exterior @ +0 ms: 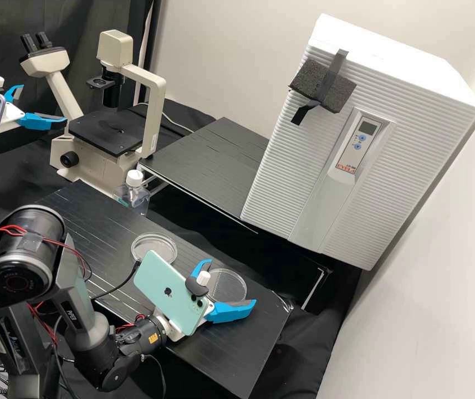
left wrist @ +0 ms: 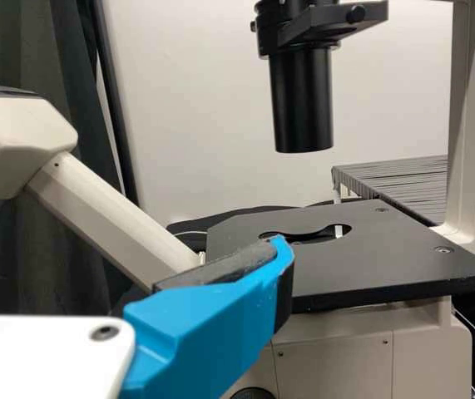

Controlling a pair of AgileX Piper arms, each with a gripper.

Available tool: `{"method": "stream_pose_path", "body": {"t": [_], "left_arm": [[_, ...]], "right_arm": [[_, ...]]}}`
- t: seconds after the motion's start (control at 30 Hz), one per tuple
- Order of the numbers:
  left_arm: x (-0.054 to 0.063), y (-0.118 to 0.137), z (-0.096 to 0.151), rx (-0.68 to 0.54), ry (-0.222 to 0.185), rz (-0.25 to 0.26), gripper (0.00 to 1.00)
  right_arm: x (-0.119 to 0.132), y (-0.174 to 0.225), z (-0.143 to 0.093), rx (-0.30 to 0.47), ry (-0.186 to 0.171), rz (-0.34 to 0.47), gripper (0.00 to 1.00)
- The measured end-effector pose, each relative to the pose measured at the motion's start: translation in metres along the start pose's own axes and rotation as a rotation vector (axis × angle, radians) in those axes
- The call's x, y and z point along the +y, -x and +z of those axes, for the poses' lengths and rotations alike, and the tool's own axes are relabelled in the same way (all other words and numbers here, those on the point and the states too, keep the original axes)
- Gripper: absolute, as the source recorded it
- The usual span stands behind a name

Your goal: Close the petri dish lid.

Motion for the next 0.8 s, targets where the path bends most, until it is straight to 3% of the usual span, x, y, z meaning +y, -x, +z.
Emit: {"method": "stream_pose_path", "body": {"t": [0.53,0.8], "left_arm": [[0.0,0.0,0.0,0.0,0.0,0.0,1.0],[0.0,0.0,0.0,0.0,0.0,0.0,1.0]], "right_arm": [[0.0001,-0.0001,0.0002,-0.001,-0.008,0.002,0.0],[0.005,0.0034,-0.0073,0.008,-0.065,0.022,0.0]]}}
